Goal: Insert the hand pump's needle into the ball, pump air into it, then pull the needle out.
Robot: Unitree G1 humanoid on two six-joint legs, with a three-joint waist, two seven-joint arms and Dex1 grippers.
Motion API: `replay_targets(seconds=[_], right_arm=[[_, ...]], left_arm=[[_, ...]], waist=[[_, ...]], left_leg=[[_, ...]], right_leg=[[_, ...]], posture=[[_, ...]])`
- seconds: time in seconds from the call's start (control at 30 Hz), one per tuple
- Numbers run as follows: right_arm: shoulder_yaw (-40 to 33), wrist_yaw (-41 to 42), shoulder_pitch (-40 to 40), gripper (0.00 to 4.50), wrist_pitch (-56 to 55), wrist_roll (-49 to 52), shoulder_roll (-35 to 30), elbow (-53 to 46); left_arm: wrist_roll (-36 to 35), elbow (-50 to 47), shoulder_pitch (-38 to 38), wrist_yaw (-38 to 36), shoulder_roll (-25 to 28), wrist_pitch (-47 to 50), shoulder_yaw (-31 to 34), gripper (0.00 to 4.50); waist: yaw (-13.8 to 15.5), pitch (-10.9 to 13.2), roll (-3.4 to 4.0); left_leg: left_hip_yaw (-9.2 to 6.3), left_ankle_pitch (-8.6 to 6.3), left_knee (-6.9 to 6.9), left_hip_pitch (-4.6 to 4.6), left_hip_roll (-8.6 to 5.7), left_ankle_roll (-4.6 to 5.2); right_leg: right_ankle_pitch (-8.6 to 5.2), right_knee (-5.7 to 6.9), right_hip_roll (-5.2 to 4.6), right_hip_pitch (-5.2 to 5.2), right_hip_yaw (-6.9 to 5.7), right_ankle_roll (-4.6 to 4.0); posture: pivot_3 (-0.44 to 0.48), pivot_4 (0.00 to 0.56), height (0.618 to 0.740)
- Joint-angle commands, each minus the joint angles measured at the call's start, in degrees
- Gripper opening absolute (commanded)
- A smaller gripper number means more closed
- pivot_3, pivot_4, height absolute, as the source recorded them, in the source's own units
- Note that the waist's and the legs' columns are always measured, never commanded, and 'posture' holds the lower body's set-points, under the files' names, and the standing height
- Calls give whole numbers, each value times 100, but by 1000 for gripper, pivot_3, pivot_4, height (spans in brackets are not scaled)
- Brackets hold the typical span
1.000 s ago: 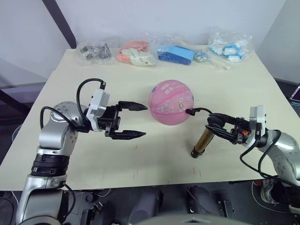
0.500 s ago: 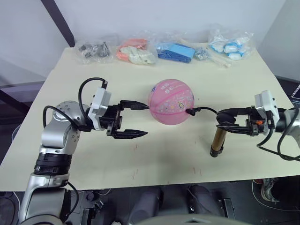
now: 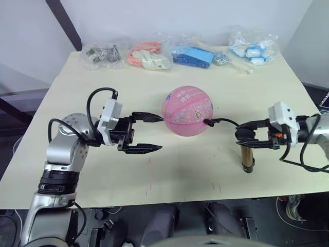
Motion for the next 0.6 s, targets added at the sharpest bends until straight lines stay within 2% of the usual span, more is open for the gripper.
replay_targets(seconds=[0.03,0.3,0.37,0.4,0.5,0.6], right_arm=[[405,-256,-34,1906,38,-369,203,-213],[778,-651,-291,1906,-10,-828,529,-279],[702,-656,-326,2766,19,-771,557,-301],[672,-627,-316,2933,21,-748,535,-312],[629,-557,-265,4392,-13,-718,487,-322],[609,-556,-207,4481,27,-658,491,-368]], left_arm=[[-44,-95,-62,-49,-3,-106,49,4375],[-27,1,-88,-92,-31,-193,27,4375],[-25,15,-71,-113,-20,-216,34,4500],[-26,26,-58,-119,-15,-226,42,4500],[-8,93,-54,-140,-13,-284,42,4500],[0,128,-48,-151,-19,-323,32,4500]], waist=[[2,0,-5],[16,1,-8],[11,2,-8],[11,2,-8],[11,2,-7],[6,2,-7]], left_leg=[[0,0,6,0,0,0],[1,0,53,-2,-3,0],[2,0,54,-1,-2,0],[4,0,54,-2,-2,0],[4,1,54,-2,-1,-1],[5,1,54,-3,0,-1]], right_leg=[[0,4,0,1,0,0],[18,33,4,8,1,3],[25,33,6,7,4,2],[26,35,7,6,5,2],[27,36,10,3,5,2],[26,34,12,2,8,1]], posture=[[0,150,740],[0,150,740],[0,150,740],[0,150,740],[0,150,740],[0,150,740]])
